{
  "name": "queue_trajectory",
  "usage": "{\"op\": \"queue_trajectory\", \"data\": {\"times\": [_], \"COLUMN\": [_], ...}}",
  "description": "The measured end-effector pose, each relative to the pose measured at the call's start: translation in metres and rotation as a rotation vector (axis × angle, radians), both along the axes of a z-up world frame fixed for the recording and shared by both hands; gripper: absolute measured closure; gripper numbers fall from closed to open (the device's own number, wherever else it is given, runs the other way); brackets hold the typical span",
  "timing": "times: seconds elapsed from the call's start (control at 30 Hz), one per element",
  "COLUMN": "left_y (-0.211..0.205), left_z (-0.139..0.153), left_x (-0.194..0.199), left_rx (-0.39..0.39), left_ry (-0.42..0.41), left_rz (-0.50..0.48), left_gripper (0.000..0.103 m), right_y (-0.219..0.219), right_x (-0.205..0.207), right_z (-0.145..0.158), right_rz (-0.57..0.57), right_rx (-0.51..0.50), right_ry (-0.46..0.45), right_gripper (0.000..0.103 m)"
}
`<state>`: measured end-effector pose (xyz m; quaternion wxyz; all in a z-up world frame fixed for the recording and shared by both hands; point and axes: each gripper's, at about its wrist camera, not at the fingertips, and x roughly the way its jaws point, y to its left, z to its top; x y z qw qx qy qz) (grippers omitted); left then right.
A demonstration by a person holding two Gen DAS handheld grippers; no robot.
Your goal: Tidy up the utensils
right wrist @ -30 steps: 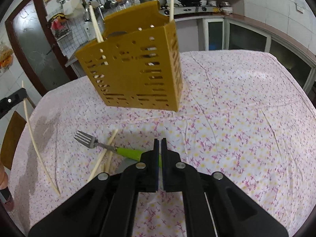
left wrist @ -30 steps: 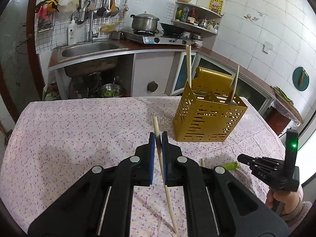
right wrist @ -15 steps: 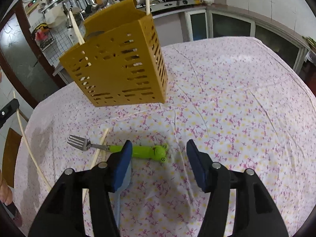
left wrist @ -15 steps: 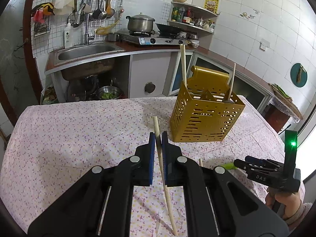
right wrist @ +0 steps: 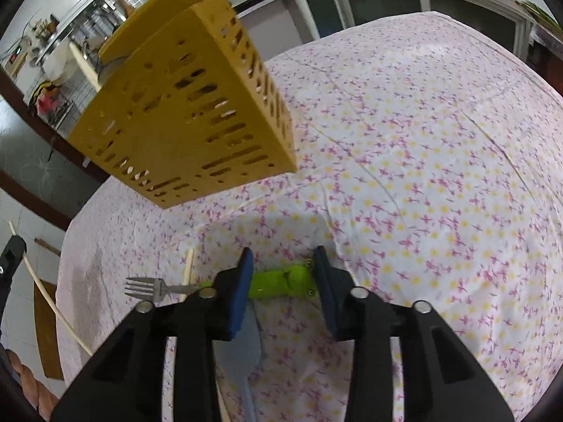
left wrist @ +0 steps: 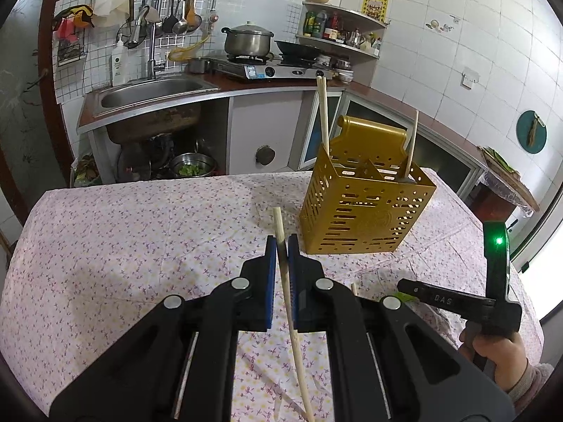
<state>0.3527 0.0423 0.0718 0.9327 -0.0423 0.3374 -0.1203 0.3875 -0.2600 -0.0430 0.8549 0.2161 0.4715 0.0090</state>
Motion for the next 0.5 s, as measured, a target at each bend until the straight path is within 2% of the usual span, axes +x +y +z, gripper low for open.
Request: {"op": "queue_trajectory", "data": {"times": [0.1,0.3,0.5], "left_y": [-0.002,-0.001,-0.001], "left_z": [0.001,0.014,0.028], "left_x": [-0.001,-0.011,-0.028], "left_rx": [0.004,-0.013,0.006], "left_ry": [-0.005,-0.028,-0.05], "left_rz": [-0.002,-0.012,-0.016], "left_gripper": [0.098,0.099,0.099], "right_y": [0.005,-0.013,-0.023], "right_x": [-0.004,-0.015,-0.027], "right_z": [0.005,0.01,0.015], "right_rz": [0.043,0.085,0.093], "right_rx": [-0.058,-0.077,-0.089], "right_ry": [-0.037,-0.073,-0.087], "right_gripper": [0.086,0.087,0.085]}}
